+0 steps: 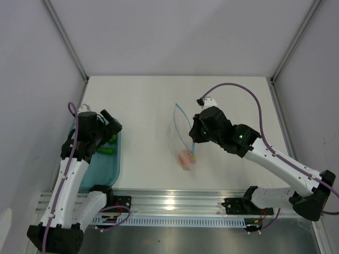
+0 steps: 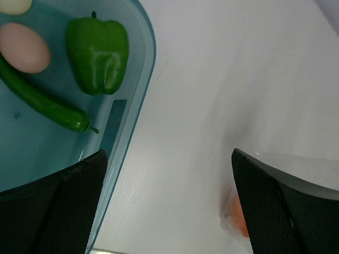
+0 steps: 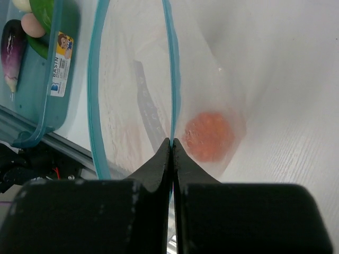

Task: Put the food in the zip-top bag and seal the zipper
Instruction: Pick up the fake vegetable from the bin.

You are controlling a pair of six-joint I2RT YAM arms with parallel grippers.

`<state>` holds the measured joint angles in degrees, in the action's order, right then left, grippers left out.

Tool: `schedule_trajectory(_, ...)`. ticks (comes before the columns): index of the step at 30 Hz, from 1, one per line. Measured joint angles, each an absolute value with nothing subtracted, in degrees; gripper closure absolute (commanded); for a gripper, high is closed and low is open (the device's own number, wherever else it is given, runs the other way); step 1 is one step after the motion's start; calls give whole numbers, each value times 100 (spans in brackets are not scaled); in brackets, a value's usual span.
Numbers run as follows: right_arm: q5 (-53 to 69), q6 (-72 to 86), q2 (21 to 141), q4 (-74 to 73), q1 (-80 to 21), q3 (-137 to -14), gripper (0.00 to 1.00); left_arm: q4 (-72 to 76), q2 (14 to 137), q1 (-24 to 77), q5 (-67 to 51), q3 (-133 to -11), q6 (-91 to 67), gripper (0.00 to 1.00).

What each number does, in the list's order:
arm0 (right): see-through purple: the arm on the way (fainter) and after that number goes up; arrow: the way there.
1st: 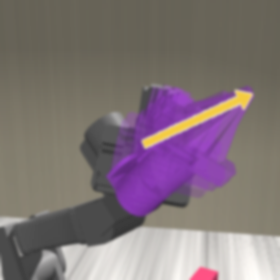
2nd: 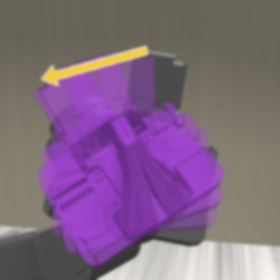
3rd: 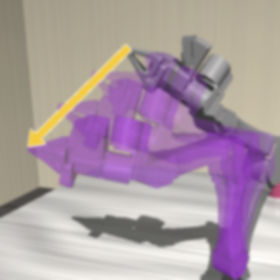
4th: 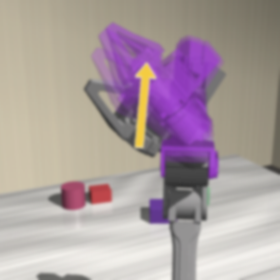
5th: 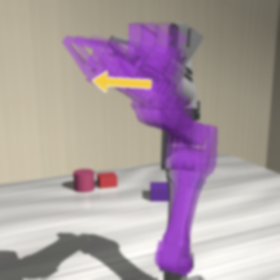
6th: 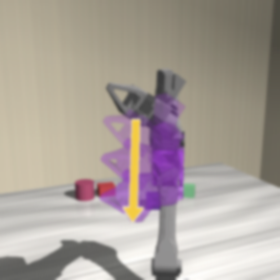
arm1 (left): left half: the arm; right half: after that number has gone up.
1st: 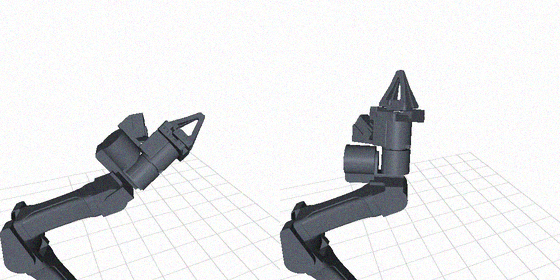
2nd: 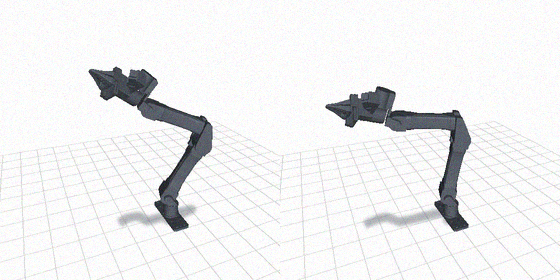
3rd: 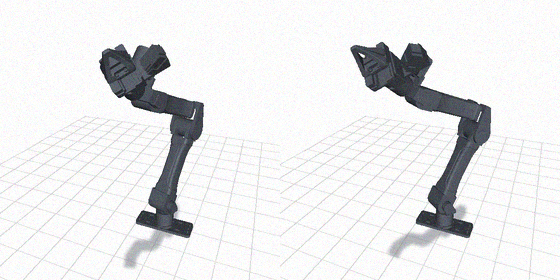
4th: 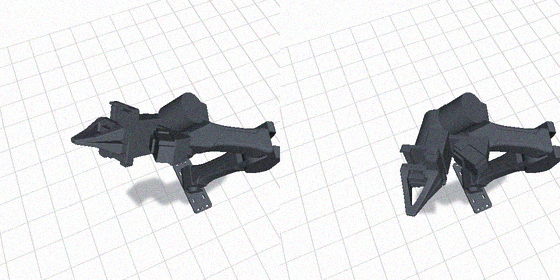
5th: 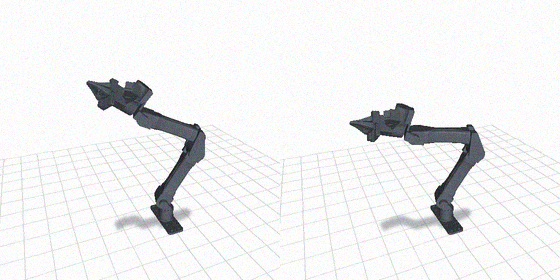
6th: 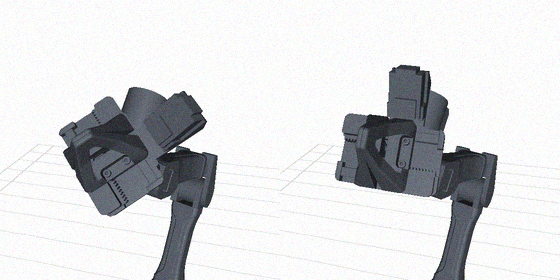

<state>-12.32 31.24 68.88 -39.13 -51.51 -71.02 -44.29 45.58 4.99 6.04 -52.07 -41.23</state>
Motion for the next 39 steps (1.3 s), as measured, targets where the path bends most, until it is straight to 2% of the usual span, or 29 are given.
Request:
schedule_trajectory(7, -1275, 3079, 6775, -3918, -5151, -7100, 100, -4191, 5752, 259, 519, -5194, -4108, 1)
schedule_trajectory(15, -1522, 2958, 6674, -3983, -5151, -7100, 100, -3767, 6678, -523, 543, -5098, -4318, 6)
schedule_trajectory(32, -1559, 2858, 6685, -4001, -5151, -7098, 100, -3376, 8298, -602, 655, -5422, -4611, 6)
schedule_trajectory(39, -1559, 2858, 6685, -3999, -5151, -7091, 100, -3371, 8562, -604, 738, -5485, -4685, 8)
